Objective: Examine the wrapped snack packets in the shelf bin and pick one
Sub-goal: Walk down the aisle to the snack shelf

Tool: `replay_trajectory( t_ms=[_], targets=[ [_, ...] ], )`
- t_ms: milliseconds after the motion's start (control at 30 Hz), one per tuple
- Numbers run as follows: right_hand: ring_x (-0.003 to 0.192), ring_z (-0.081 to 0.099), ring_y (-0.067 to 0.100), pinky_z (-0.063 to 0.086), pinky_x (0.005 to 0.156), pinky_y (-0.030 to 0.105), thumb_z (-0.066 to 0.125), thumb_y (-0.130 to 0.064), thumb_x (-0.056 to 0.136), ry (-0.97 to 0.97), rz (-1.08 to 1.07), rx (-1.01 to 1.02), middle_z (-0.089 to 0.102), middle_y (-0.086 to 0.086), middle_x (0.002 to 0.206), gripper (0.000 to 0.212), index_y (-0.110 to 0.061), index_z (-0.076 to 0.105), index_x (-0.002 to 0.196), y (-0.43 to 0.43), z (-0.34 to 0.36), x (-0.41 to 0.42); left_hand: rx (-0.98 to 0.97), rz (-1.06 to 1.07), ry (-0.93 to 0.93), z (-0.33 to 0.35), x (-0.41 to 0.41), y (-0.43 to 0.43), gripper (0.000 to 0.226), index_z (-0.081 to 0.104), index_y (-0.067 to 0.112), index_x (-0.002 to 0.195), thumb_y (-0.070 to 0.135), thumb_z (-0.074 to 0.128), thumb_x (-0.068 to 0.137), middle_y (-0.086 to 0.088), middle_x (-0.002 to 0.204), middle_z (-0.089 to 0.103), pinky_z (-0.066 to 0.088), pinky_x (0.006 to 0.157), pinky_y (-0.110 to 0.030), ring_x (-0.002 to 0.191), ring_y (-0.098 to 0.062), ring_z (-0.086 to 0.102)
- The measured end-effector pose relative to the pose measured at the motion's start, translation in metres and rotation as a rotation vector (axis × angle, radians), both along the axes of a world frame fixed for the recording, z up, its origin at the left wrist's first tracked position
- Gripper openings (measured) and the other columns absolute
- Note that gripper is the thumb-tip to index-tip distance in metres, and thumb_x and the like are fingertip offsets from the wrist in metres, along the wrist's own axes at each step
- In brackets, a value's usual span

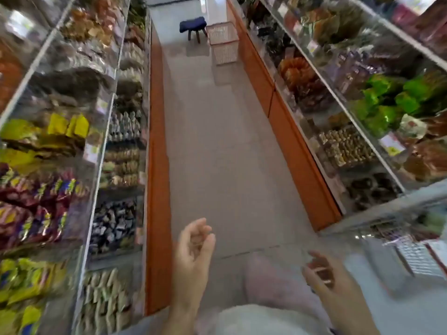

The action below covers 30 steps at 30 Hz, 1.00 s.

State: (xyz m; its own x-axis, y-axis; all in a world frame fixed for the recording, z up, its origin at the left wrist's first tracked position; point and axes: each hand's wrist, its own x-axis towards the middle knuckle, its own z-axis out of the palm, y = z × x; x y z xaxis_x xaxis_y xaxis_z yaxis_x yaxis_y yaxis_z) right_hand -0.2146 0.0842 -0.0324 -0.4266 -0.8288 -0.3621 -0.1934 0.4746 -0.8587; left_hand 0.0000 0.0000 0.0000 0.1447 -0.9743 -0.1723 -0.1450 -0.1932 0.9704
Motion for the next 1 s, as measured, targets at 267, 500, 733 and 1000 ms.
replay_trajectory(
  t_ms=[267,500,733,1000],
  targets=[
    [0.081,0.058,-0.001,0.044,0.063,0.009,0.063,-0.017,0.086,0.068,0.062,0.09,0.06,-0.014,0.095,0.028,-0.033,0.054,0.106,-0.154,-0.022,-0.039,0.1,0.014,-0.136,-0.043,-0.032,-0.177,0.026,0.058,0.018,0.114,0.01,0.057,0.09,0.005,0.1,0.064,0.05,0.087,-0.033,0.093,-0.01,0.06],
    [0.082,0.051,-0.014,0.039,0.069,0.0,0.06,-0.017,0.089,0.007,0.167,0.008,0.058,-0.01,0.1,0.033,-0.023,0.051,0.12,-0.384,-0.018,-0.063,0.133,0.035,-0.128,-0.026,-0.056,-0.324,0.032,0.058,0.021,0.114,0.003,0.058,0.088,0.005,0.1,0.064,0.048,0.084,-0.022,0.092,-0.006,0.06],
    [0.075,0.052,-0.014,0.04,0.069,0.001,0.061,-0.013,0.088,0.009,0.17,-0.099,0.057,-0.011,0.093,0.031,-0.021,0.052,0.116,-0.63,-0.028,-0.08,0.133,0.056,-0.114,-0.03,-0.073,-0.511,0.038,0.055,0.034,0.108,0.002,0.058,0.087,0.003,0.1,0.062,0.046,0.083,-0.02,0.091,-0.007,0.058],
    [0.079,0.058,-0.007,0.042,0.07,0.003,0.063,-0.007,0.085,0.002,0.092,-0.045,0.06,-0.014,0.093,0.035,-0.031,0.055,0.108,-0.826,-0.013,-0.106,0.051,-0.039,-0.115,-0.019,-0.095,-0.788,0.038,0.052,0.032,0.113,0.003,0.057,0.089,0.009,0.101,0.061,0.043,0.08,-0.008,0.09,0.003,0.057]
  ],
)
